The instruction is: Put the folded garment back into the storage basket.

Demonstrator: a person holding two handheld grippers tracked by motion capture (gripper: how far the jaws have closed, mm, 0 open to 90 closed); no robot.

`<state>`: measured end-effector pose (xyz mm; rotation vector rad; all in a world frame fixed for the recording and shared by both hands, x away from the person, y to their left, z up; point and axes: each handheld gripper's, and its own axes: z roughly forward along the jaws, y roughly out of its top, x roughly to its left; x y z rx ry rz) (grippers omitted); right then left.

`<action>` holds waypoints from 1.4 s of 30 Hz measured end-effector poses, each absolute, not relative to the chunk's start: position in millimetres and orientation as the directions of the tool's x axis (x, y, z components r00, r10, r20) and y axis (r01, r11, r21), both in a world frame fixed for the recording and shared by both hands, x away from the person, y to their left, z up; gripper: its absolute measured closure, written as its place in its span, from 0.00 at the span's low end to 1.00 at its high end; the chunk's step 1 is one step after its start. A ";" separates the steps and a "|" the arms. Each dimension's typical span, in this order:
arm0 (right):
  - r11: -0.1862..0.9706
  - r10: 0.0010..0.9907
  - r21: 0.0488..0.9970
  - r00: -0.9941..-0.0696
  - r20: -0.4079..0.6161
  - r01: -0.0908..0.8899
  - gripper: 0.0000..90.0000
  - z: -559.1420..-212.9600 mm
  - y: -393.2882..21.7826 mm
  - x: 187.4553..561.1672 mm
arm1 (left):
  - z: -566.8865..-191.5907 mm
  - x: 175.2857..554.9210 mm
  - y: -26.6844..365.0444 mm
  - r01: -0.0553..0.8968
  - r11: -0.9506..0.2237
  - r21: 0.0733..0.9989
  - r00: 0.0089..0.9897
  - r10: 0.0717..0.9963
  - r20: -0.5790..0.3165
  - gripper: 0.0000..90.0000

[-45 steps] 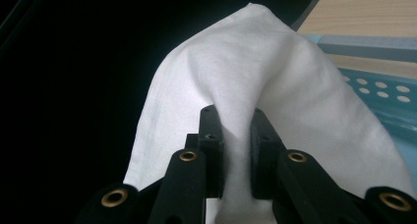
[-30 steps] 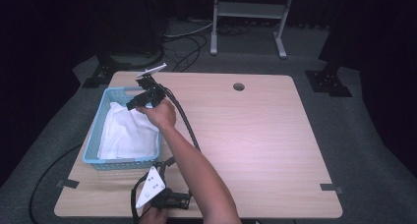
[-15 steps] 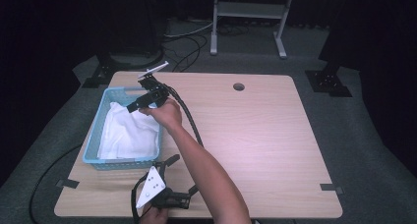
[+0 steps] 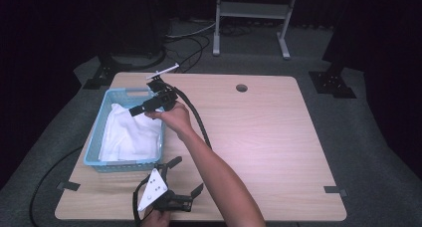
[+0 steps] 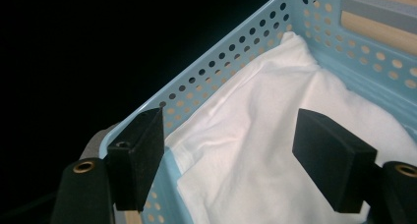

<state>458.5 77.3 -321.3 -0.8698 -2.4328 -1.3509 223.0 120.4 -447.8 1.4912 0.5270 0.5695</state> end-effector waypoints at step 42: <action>0.256 0.383 0.777 -0.798 0.465 0.576 0.19 -297.7 8.1 439.5 | -447.8 223.0 120.5 -0.029 -0.001 1.000 0.764 0.645 0.023 0.00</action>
